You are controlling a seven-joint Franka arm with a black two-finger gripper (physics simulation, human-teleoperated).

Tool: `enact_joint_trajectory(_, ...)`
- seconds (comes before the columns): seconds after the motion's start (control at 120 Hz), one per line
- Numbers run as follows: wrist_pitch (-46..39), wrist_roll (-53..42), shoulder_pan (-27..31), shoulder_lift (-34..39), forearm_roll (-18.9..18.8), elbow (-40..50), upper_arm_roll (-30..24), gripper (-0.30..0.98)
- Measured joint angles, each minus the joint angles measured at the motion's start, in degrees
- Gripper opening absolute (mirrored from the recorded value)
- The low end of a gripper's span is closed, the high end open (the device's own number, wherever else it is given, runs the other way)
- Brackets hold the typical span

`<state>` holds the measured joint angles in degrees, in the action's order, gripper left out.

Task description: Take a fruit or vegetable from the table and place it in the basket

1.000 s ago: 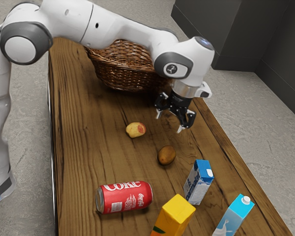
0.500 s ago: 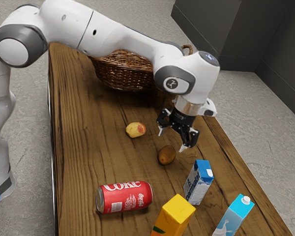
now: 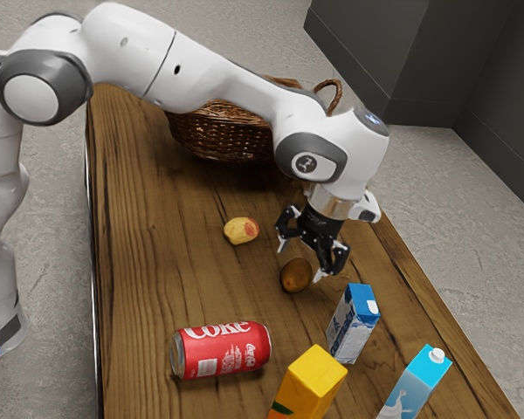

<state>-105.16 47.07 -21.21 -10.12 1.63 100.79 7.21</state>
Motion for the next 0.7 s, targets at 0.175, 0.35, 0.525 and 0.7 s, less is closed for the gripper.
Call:
enact_joint_trajectory(0.175,-0.1,-0.2,-0.3,-0.5,-0.3,0.0,-0.2,0.69)
enact_joint_trajectory(0.35,-0.1,-0.3,0.2,-2.4,0.6,0.0,-0.2,0.69)
enact_joint_trajectory(0.525,-0.1,-0.4,0.4,-2.9,1.3,-0.1,-0.1,0.69)
enact_joint_trajectory(0.7,-0.2,-0.5,0.4,-3.0,1.5,0.0,0.0,0.62)
